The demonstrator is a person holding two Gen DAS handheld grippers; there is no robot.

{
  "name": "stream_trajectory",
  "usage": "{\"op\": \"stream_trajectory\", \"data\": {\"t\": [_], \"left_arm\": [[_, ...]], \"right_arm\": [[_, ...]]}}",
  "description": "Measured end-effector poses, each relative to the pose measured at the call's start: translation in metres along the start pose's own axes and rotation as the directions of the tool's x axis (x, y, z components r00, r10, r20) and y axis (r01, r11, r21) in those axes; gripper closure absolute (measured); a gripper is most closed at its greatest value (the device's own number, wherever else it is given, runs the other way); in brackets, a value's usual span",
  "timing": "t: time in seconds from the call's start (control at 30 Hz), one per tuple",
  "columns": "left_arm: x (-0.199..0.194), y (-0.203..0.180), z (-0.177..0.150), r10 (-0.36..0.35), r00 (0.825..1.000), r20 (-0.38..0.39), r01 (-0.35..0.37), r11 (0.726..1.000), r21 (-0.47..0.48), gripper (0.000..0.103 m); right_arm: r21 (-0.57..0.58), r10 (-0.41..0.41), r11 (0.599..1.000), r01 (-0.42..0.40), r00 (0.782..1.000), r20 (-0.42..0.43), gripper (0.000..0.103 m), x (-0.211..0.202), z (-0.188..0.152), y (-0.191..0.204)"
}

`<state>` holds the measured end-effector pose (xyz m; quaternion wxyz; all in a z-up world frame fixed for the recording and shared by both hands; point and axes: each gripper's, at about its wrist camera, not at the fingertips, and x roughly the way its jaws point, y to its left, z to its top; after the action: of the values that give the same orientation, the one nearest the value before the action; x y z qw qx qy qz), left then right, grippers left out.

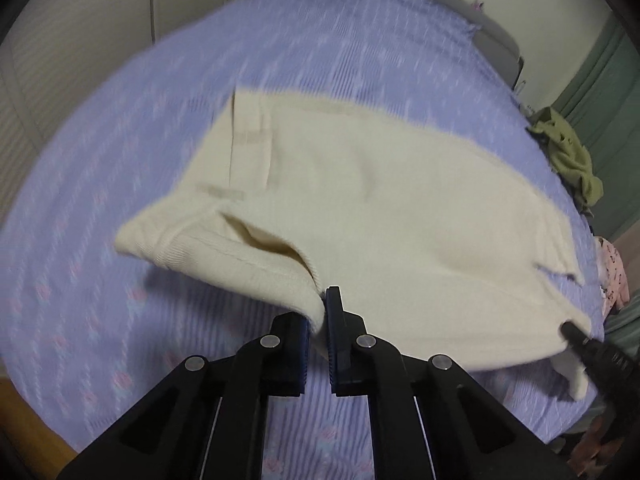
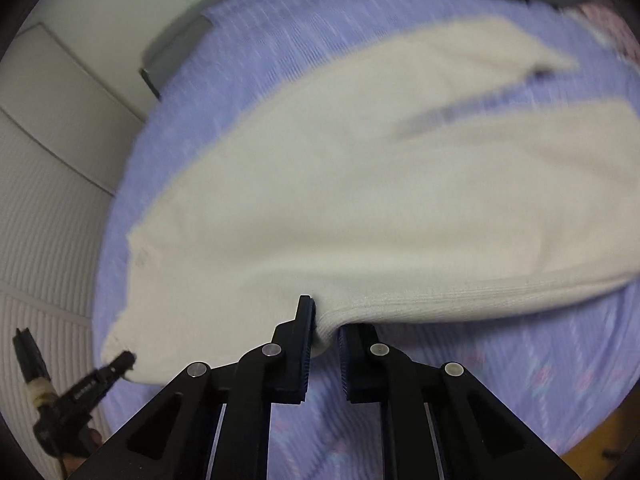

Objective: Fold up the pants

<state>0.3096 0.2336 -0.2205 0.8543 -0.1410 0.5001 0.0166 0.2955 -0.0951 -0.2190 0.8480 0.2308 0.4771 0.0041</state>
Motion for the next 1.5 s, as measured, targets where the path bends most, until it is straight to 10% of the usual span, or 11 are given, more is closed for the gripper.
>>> {"op": "stream_trajectory", "data": {"t": [0.37,0.63,1.1,1.27,1.37,1.43,1.5], "left_arm": [[0.017,-0.037,0.136,0.001,0.989,0.149,-0.012,0.998,0.069,0.095],[0.108,-0.042,0.211,0.069,0.995,0.078,-0.075,0.994,0.083,0.094],[0.222,-0.035,0.244,0.163,0.981,-0.104,-0.161,0.987,0.031,0.091],[0.23,-0.042,0.244,0.21,0.967,-0.145,-0.205,0.977,0.053,0.087],[0.219,-0.048,0.244,0.249,0.96,-0.126,-0.242,0.968,0.071,0.062],[0.198,-0.05,0.242,0.24,0.969,-0.06,-0.237,0.97,0.051,0.02],[0.178,-0.053,0.242,0.213,0.977,-0.025,-0.211,0.975,0.063,0.019]], "right_arm": [[-0.093,0.063,0.994,-0.052,0.991,0.118,0.09,0.031,0.155,0.057],[-0.155,0.017,0.988,-0.014,1.0,0.022,0.09,0.129,0.224,0.072],[-0.238,-0.072,0.97,0.036,0.987,-0.142,0.09,0.245,0.251,0.066],[-0.268,-0.081,0.963,0.021,0.973,-0.216,0.066,0.26,0.251,0.071],[-0.285,-0.047,0.958,-0.018,0.974,-0.22,0.048,0.251,0.249,0.083],[-0.302,-0.022,0.952,-0.045,0.976,-0.216,0.048,0.239,0.244,0.096],[-0.315,0.016,0.945,-0.085,0.976,-0.217,0.047,0.224,0.238,0.109]]}}
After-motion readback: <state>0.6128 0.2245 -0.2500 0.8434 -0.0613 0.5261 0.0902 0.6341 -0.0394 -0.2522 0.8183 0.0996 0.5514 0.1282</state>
